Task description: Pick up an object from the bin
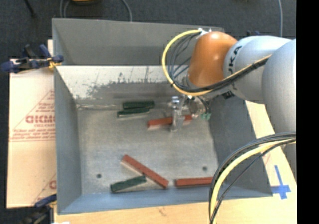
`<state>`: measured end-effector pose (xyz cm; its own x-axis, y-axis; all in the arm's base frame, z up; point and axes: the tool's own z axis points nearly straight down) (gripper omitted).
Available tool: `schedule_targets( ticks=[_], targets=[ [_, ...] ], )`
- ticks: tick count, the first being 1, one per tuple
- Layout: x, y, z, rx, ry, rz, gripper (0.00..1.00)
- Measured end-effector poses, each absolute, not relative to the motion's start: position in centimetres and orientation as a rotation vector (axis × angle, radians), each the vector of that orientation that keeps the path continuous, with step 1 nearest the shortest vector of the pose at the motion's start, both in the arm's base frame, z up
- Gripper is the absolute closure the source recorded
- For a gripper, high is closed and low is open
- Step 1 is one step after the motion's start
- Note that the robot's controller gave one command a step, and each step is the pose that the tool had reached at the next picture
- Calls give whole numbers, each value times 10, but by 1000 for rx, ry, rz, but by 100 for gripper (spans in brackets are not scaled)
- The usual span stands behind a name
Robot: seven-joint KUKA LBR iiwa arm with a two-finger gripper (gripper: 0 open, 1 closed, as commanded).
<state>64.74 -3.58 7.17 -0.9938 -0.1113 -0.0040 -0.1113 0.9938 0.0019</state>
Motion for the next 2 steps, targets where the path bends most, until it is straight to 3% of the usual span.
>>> schedule_targets(
  ticks=[2],
  targets=[
    [646, -36, 75, -170, 3135, 4, 100]
  ],
)
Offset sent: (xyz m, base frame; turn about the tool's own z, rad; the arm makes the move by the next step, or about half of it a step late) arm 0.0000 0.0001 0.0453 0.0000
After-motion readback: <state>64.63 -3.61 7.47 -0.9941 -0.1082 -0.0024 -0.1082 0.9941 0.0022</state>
